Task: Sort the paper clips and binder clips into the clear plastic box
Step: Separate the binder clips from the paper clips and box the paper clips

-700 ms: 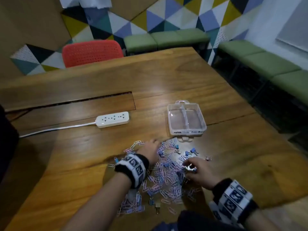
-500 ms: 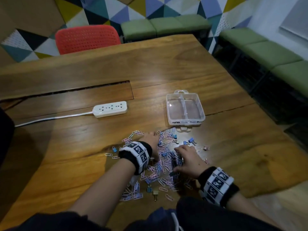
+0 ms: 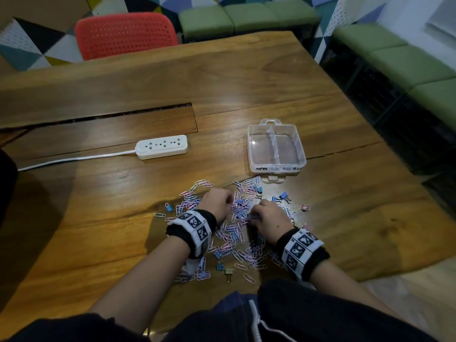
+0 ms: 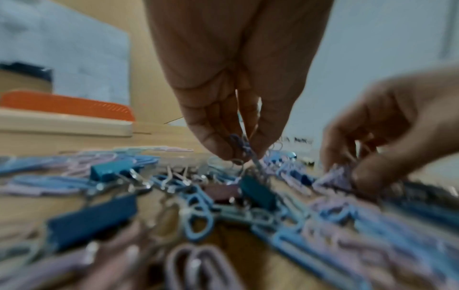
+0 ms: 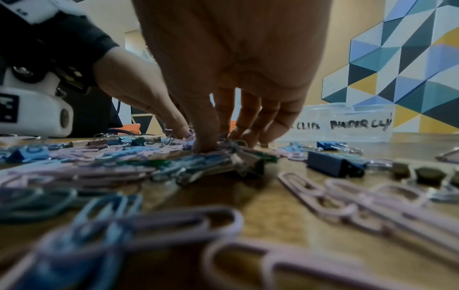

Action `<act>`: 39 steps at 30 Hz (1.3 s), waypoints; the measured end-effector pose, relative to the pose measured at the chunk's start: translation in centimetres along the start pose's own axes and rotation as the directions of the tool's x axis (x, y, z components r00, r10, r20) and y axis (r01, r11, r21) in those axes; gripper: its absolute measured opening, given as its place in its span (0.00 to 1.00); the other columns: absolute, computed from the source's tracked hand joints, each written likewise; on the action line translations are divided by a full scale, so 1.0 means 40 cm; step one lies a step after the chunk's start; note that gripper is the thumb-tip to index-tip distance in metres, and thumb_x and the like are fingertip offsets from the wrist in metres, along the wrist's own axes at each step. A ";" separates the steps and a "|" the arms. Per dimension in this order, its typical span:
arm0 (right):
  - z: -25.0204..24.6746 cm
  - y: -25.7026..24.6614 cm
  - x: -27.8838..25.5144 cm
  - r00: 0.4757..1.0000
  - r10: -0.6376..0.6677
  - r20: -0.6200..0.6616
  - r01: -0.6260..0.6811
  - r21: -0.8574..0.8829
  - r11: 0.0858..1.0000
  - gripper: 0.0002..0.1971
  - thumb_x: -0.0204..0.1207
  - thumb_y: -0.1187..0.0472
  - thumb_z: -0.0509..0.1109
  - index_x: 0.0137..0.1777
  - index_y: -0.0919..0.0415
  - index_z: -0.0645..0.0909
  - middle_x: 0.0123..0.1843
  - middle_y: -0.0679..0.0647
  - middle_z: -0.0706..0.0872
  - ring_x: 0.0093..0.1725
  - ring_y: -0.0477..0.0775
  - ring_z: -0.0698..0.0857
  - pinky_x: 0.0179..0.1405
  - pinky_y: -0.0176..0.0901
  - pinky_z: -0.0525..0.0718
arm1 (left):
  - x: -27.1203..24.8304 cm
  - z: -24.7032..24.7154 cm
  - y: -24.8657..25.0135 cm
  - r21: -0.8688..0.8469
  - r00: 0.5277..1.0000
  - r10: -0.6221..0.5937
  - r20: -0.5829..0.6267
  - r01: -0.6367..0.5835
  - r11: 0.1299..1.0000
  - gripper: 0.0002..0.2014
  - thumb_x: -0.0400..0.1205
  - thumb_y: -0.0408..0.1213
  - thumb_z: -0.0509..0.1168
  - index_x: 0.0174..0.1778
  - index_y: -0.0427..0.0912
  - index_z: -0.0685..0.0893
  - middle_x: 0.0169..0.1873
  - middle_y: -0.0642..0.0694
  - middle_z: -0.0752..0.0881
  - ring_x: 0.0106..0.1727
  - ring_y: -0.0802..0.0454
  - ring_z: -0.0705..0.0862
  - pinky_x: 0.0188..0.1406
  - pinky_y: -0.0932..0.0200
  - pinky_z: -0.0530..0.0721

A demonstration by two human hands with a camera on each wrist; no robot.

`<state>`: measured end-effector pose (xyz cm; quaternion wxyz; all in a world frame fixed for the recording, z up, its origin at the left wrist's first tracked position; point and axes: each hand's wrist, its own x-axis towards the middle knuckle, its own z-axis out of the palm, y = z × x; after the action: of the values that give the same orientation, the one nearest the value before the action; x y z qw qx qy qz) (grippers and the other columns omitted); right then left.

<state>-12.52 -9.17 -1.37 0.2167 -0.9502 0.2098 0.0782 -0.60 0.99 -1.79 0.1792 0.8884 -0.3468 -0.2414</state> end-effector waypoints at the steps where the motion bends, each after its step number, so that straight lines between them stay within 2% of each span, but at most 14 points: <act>1: 0.000 0.001 0.002 1.000 0.002 0.000 -0.002 0.019 1.000 0.10 0.76 0.58 0.66 0.53 0.61 0.81 0.56 0.55 0.80 0.56 0.54 0.77 0.54 0.41 0.73 | 0.001 -0.006 -0.004 -0.110 0.999 -0.053 -0.007 0.052 0.993 0.08 0.79 0.28 0.63 0.51 0.36 0.84 0.48 0.44 0.86 0.50 0.47 0.84 0.51 0.57 0.84; 4: -0.002 0.001 0.002 0.999 0.039 0.017 -0.041 0.115 0.993 0.09 0.76 0.60 0.65 0.50 0.64 0.82 0.50 0.55 0.78 0.48 0.50 0.74 0.52 0.38 0.73 | -0.005 -0.025 -0.018 -0.484 0.981 -0.164 0.108 0.196 0.853 0.02 0.78 0.29 0.66 0.44 0.38 0.83 0.39 0.46 0.83 0.38 0.51 0.82 0.33 0.65 0.80; 8: -0.019 0.013 -0.010 0.986 0.160 -0.054 -0.128 0.377 0.917 0.08 0.75 0.63 0.67 0.48 0.67 0.83 0.41 0.52 0.79 0.40 0.47 0.76 0.35 0.27 0.73 | -0.024 -0.044 -0.026 -0.784 0.923 -0.175 0.344 0.385 0.487 0.07 0.79 0.24 0.60 0.37 0.38 0.78 0.34 0.44 0.80 0.23 0.56 0.80 0.21 0.66 0.78; 12: -0.046 0.027 -0.025 0.952 0.300 0.068 -0.249 0.741 0.624 0.04 0.74 0.68 0.68 0.38 0.62 0.79 0.34 0.48 0.81 0.34 0.42 0.79 0.30 0.29 0.77 | -0.047 -0.036 -0.020 -0.909 0.898 -0.189 0.397 0.414 0.056 0.09 0.78 0.23 0.51 0.35 0.37 0.71 0.33 0.43 0.74 0.29 0.53 0.71 0.27 0.63 0.72; 14: -0.052 0.035 -0.029 0.931 0.324 0.168 -0.307 0.841 0.445 0.07 0.73 0.71 0.67 0.35 0.61 0.77 0.35 0.52 0.82 0.35 0.48 0.80 0.36 0.40 0.80 | -0.058 -0.028 -0.016 -0.904 0.889 -0.175 0.423 0.426 -0.023 0.08 0.73 0.25 0.50 0.30 0.39 0.68 0.30 0.43 0.72 0.27 0.52 0.68 0.27 0.62 0.68; 17: -0.056 0.039 -0.039 0.912 0.310 0.268 -0.365 0.874 0.321 0.06 0.74 0.71 0.64 0.41 0.61 0.80 0.36 0.53 0.82 0.35 0.50 0.80 0.34 0.42 0.77 | -0.060 -0.017 -0.011 -0.885 0.882 -0.167 0.441 0.458 0.084 0.13 0.79 0.37 0.53 0.27 0.43 0.67 0.26 0.47 0.71 0.22 0.55 0.67 0.19 0.67 0.66; 20: -0.048 0.046 -0.039 0.915 0.297 0.274 -0.355 0.895 0.270 0.11 0.76 0.73 0.61 0.55 0.66 0.80 0.34 0.53 0.80 0.32 0.48 0.76 0.31 0.38 0.73 | -0.063 -0.011 -0.004 -0.788 0.878 -0.221 0.425 0.479 0.387 0.11 0.81 0.38 0.61 0.32 0.44 0.73 0.24 0.50 0.70 0.17 0.59 0.68 0.12 0.69 0.66; 23: -0.048 0.044 -0.037 0.910 0.273 0.312 -0.358 0.923 0.138 0.11 0.77 0.76 0.55 0.51 0.68 0.77 0.34 0.57 0.77 0.31 0.49 0.74 0.26 0.35 0.75 | -0.081 0.010 0.005 -0.527 0.937 -0.220 0.273 0.337 0.780 0.14 0.80 0.42 0.63 0.30 0.45 0.69 0.26 0.51 0.72 0.23 0.58 0.70 0.25 0.64 0.72; 25: -0.051 0.044 -0.035 0.904 0.264 0.336 -0.356 0.934 0.027 0.11 0.76 0.76 0.52 0.44 0.66 0.74 0.38 0.58 0.76 0.31 0.49 0.75 0.27 0.33 0.77 | -0.102 0.023 0.020 -0.182 0.979 -0.153 0.137 0.176 0.967 0.15 0.79 0.51 0.62 0.35 0.46 0.70 0.30 0.52 0.74 0.31 0.55 0.73 0.35 0.61 0.75; 28: -0.049 0.046 -0.034 0.907 0.242 0.344 -0.328 0.939 -0.105 0.10 0.75 0.73 0.52 0.39 0.65 0.74 0.37 0.57 0.75 0.33 0.50 0.75 0.33 0.36 0.75 | -0.118 0.037 0.033 0.247 0.995 -0.067 0.071 0.048 0.968 0.26 0.74 0.62 0.63 0.53 0.43 0.74 0.44 0.48 0.80 0.46 0.49 0.81 0.45 0.56 0.82; 30: -0.043 0.049 -0.028 0.908 0.284 0.309 -0.328 0.945 0.021 0.10 0.77 0.69 0.57 0.35 0.63 0.74 0.34 0.55 0.75 0.32 0.49 0.73 0.33 0.36 0.72 | -0.116 0.051 0.026 0.310 0.994 -0.053 0.098 0.020 0.950 0.31 0.71 0.62 0.66 0.60 0.43 0.72 0.53 0.45 0.81 0.54 0.47 0.81 0.51 0.53 0.83; 32: -0.028 0.051 -0.021 0.913 0.338 0.229 -0.347 0.870 0.349 0.10 0.76 0.66 0.63 0.33 0.59 0.73 0.33 0.52 0.75 0.31 0.48 0.73 0.33 0.36 0.73 | -0.118 0.061 0.017 0.309 0.993 -0.043 0.111 0.006 0.951 0.27 0.74 0.58 0.65 0.61 0.43 0.72 0.56 0.44 0.81 0.56 0.48 0.81 0.53 0.53 0.82; 35: 0.003 0.051 -0.017 0.942 0.325 0.086 -0.322 0.509 0.798 0.09 0.71 0.56 0.71 0.39 0.55 0.73 0.41 0.49 0.76 0.44 0.51 0.77 0.49 0.49 0.81 | -0.117 0.072 0.010 0.295 0.994 -0.016 0.112 -0.017 0.955 0.22 0.78 0.54 0.62 0.60 0.41 0.73 0.57 0.44 0.81 0.56 0.48 0.81 0.54 0.55 0.82; 39: 0.015 0.039 -0.017 0.963 0.268 0.031 -0.269 0.136 0.953 0.24 0.65 0.44 0.73 0.56 0.56 0.73 0.51 0.52 0.70 0.58 0.52 0.68 0.59 0.47 0.72 | -0.111 0.064 0.012 0.291 0.987 -0.022 0.158 -0.025 0.956 0.18 0.82 0.49 0.58 0.60 0.39 0.75 0.59 0.42 0.80 0.59 0.44 0.81 0.59 0.48 0.82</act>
<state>-13.85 -9.93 -2.32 0.2709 -0.8951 0.3405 0.0977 -5.13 3.39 -2.31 0.0179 0.8827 -0.3925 -0.2577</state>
